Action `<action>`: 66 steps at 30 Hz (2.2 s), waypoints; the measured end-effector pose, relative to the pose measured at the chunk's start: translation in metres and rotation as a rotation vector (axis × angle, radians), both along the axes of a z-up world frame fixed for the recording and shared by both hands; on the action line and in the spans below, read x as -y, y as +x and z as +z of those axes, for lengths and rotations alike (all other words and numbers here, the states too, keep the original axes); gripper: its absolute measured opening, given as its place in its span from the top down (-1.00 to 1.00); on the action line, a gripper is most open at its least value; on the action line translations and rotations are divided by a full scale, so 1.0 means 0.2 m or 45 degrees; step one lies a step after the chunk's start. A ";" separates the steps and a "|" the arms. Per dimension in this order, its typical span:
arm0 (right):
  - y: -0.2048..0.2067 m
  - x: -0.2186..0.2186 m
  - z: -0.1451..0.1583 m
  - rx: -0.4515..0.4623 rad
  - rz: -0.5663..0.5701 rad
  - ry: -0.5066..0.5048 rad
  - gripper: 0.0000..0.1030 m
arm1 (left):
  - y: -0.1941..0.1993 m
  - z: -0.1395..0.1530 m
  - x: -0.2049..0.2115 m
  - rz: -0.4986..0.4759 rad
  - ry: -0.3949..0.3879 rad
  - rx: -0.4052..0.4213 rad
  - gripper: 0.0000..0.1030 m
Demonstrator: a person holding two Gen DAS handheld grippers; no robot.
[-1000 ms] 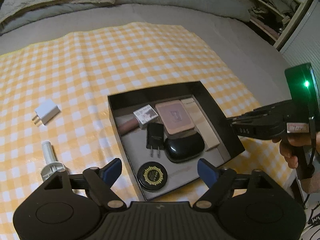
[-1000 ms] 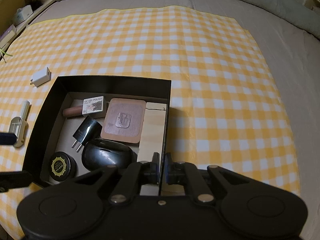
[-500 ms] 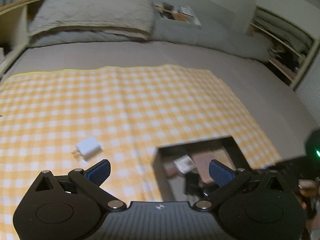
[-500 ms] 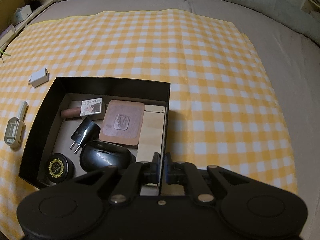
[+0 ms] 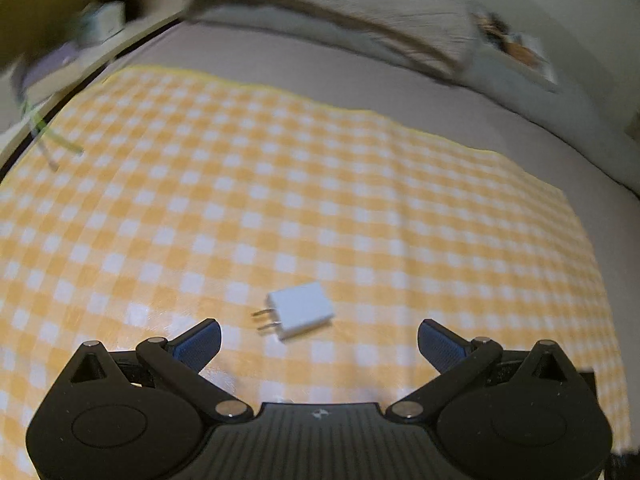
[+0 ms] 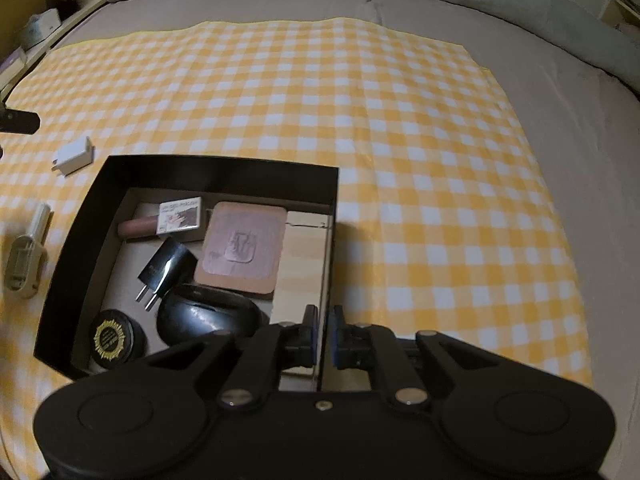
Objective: Organize rigid objects
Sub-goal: 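Move the open left tool to the white plug adapter and close on it, then carry the white adapter with the left tool into the box and release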
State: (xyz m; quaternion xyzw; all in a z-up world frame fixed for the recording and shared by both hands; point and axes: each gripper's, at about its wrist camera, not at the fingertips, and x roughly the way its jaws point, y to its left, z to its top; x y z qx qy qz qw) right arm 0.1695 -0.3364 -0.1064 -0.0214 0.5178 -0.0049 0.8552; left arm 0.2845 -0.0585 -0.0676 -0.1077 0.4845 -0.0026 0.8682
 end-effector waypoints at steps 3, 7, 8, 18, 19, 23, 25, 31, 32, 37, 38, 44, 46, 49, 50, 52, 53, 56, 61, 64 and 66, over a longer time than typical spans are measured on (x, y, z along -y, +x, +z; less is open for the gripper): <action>0.01 0.00 -0.01 0.009 -0.007 0.002 0.87 | 0.06 -0.06 -0.01 0.068 -0.008 -0.042 -1.00; 0.01 0.01 -0.02 -0.006 0.002 0.025 0.76 | 0.12 -0.13 0.00 0.142 0.019 -0.070 -1.00; 0.01 0.00 -0.02 -0.020 0.010 0.038 0.72 | 0.14 -0.15 0.00 0.159 0.025 -0.074 -1.00; 0.00 0.00 -0.02 -0.023 -0.004 0.030 0.85 | 0.26 -0.32 0.05 0.265 0.112 -0.112 -1.00; 0.00 0.00 -0.02 -0.023 -0.002 0.030 0.87 | 0.27 -0.33 0.05 0.270 0.122 -0.116 -1.00; 0.00 0.01 -0.01 -0.013 -0.022 0.031 0.93 | 0.29 -0.38 0.07 0.250 0.164 -0.142 -0.97; 0.01 0.01 -0.01 -0.008 -0.030 0.033 0.93 | 0.30 -0.39 0.08 0.229 0.186 -0.142 -0.95; 0.00 0.01 -0.01 -0.009 -0.028 0.034 0.93 | 0.30 -0.39 0.12 0.158 0.231 -0.127 -0.72; 0.00 0.01 -0.01 -0.009 -0.028 0.033 0.93 | 0.30 -0.39 0.12 0.155 0.236 -0.126 -0.70; 0.00 0.00 -0.01 -0.014 -0.027 0.025 0.93 | 0.30 -0.38 0.14 0.131 0.248 -0.123 -0.36; 0.00 0.00 -0.01 -0.015 -0.025 0.021 0.93 | 0.29 -0.37 0.15 0.128 0.244 -0.122 -0.30; 0.01 0.00 -0.01 -0.021 -0.034 0.021 0.93 | 0.26 -0.32 0.16 0.094 0.159 -0.126 -0.29; 0.02 -0.01 -0.01 -0.021 -0.037 0.019 0.93 | 0.25 -0.29 0.16 0.077 0.141 -0.116 -0.29; 0.04 -0.01 -0.02 -0.024 -0.041 0.010 0.93 | 0.22 -0.24 0.14 0.030 0.143 -0.079 -0.29; 0.04 -0.01 -0.02 -0.024 -0.041 0.007 0.93 | 0.21 -0.22 0.14 0.017 0.139 -0.070 -0.29; 0.04 -0.01 -0.02 -0.024 -0.042 0.011 0.93 | 0.19 -0.17 0.13 -0.007 0.129 -0.050 -0.28; 0.05 -0.01 -0.02 -0.024 -0.044 0.014 0.93 | 0.19 -0.15 0.13 -0.017 0.126 -0.038 -0.28; 0.05 -0.01 -0.02 -0.020 -0.046 0.014 0.93 | 0.16 -0.07 0.13 -0.055 0.118 0.007 -0.28; 0.05 -0.01 -0.02 -0.019 -0.043 0.010 0.93 | 0.09 0.08 0.12 -0.134 0.044 0.066 -0.28; 0.05 0.00 -0.02 -0.015 -0.037 0.006 0.93 | 0.01 0.15 0.14 -0.191 -0.004 0.086 -0.28; 0.04 0.00 -0.02 -0.009 -0.030 -0.001 0.93 | -0.04 0.18 0.17 -0.235 -0.031 0.090 -0.29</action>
